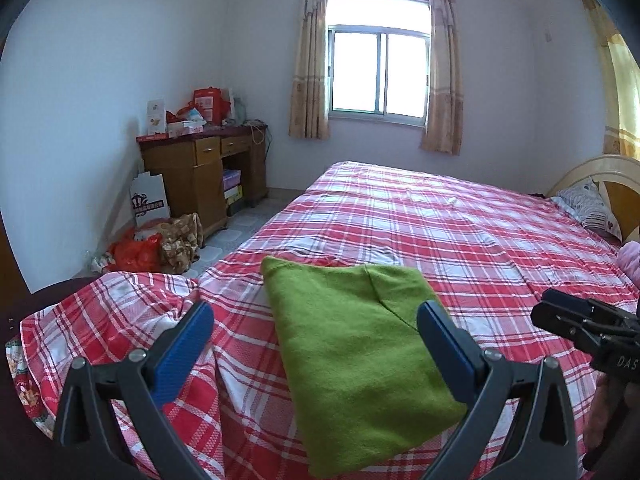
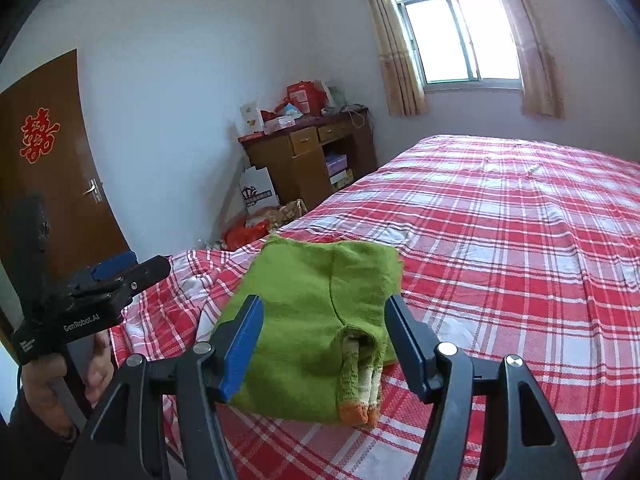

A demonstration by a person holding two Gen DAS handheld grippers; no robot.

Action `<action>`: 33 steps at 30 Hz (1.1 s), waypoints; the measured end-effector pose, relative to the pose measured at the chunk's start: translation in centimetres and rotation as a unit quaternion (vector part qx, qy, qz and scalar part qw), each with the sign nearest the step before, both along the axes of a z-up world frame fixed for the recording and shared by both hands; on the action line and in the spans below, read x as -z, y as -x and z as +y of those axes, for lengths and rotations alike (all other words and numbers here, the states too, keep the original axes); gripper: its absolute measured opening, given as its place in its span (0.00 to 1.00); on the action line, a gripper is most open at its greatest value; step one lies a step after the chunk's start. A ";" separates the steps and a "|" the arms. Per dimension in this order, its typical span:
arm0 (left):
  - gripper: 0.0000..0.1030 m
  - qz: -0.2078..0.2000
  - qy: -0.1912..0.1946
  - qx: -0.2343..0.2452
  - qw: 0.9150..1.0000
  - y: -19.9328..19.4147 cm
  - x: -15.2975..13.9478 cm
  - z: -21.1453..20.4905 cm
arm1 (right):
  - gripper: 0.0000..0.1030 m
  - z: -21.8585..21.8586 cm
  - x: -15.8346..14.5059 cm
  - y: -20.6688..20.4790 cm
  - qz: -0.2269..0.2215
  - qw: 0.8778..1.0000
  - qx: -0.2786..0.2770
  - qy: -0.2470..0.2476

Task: Fold small clothes

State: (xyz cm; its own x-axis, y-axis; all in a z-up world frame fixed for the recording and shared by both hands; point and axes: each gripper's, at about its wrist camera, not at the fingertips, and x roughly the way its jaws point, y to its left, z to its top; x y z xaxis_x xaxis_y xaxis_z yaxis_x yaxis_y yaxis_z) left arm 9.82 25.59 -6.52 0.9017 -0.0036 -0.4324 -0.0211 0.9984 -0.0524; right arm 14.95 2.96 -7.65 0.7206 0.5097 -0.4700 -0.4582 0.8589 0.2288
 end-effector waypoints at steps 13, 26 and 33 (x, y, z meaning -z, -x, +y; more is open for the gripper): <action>1.00 0.001 0.001 0.000 1.000 -0.1 0.1 -0.3 | 0.62 -0.4 0.6 0.2 0.010 1.000 0.002 -0.005; 1.00 0.001 0.001 0.000 1.000 0.0 0.2 -0.5 | 0.62 -0.6 0.6 0.6 0.009 1.000 0.005 -0.008; 1.00 0.001 0.001 0.000 1.000 0.0 0.2 -0.6 | 0.62 -0.8 0.5 0.7 0.009 1.000 0.006 -0.010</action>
